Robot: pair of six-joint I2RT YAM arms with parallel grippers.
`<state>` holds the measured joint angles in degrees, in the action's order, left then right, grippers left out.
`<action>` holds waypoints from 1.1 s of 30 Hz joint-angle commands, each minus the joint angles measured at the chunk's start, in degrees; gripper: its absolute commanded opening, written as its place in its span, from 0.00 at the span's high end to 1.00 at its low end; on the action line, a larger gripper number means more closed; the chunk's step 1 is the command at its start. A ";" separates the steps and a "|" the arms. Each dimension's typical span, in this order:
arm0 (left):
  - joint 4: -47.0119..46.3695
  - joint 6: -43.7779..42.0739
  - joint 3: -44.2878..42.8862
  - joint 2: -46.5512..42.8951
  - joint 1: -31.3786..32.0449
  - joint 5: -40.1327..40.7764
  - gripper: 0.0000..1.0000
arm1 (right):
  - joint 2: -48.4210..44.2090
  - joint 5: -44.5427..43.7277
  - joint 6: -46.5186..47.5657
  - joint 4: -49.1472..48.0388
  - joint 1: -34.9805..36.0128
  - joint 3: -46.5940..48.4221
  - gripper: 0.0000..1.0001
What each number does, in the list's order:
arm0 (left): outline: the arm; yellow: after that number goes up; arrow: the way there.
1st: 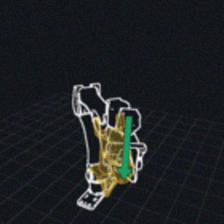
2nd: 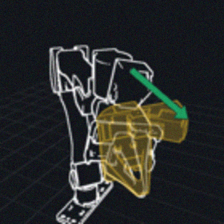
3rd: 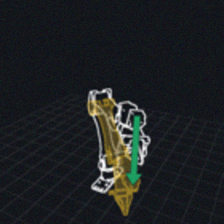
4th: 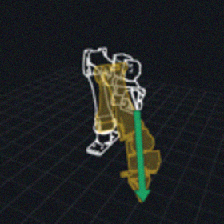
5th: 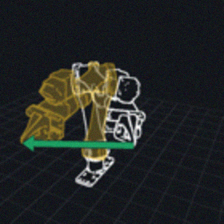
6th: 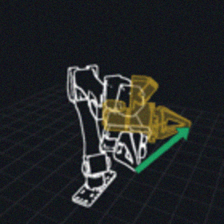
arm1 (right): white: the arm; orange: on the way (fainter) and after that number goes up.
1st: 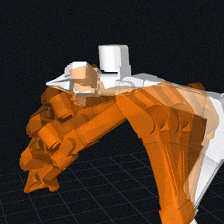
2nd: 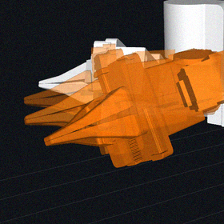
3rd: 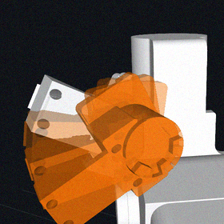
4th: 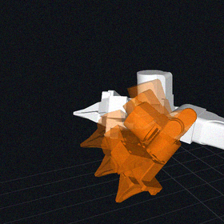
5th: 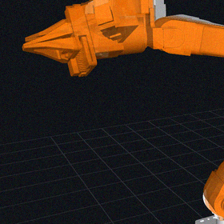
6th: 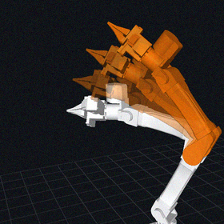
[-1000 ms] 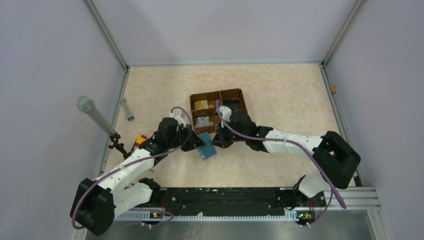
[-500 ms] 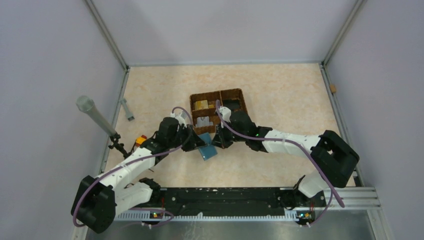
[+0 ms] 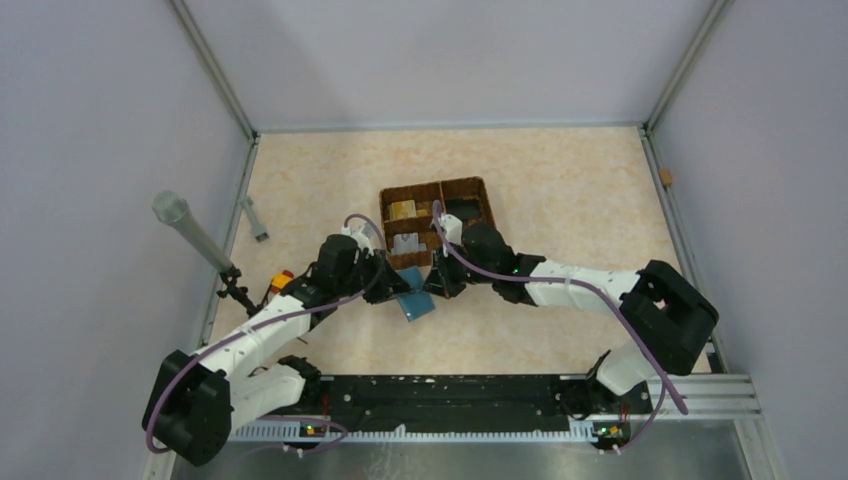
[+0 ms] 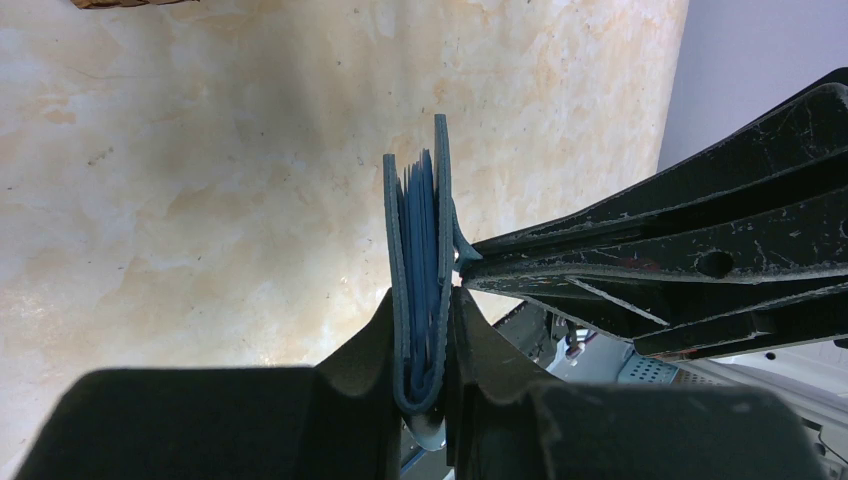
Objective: Put the credit cards into the card holder
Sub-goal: Close the card holder.
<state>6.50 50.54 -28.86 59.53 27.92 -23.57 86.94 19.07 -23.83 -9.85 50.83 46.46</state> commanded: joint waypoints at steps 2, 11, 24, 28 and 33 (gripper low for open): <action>-3.25 0.09 -0.16 0.81 0.11 0.21 1.00 | -0.37 6.06 -1.09 -7.92 0.58 0.08 1.00; -3.33 -0.01 -0.18 0.99 0.09 0.22 1.00 | -0.28 7.81 -1.08 -9.70 0.58 -0.66 1.00; -4.12 -0.80 -0.03 1.07 0.09 -0.50 1.00 | 2.41 12.39 -1.44 -12.05 0.62 -0.27 1.00; -4.57 -0.80 0.03 1.25 0.11 -0.68 1.00 | 3.21 13.48 -1.48 -12.26 0.67 0.03 1.00; -4.91 -0.97 0.12 1.79 0.09 -0.80 1.00 | 3.54 14.65 -1.79 -13.31 0.65 -0.16 1.00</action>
<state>8.27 49.41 -28.27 60.71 27.90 -24.34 90.61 25.28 -23.88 -15.07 50.37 44.88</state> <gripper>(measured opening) 0.178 0.008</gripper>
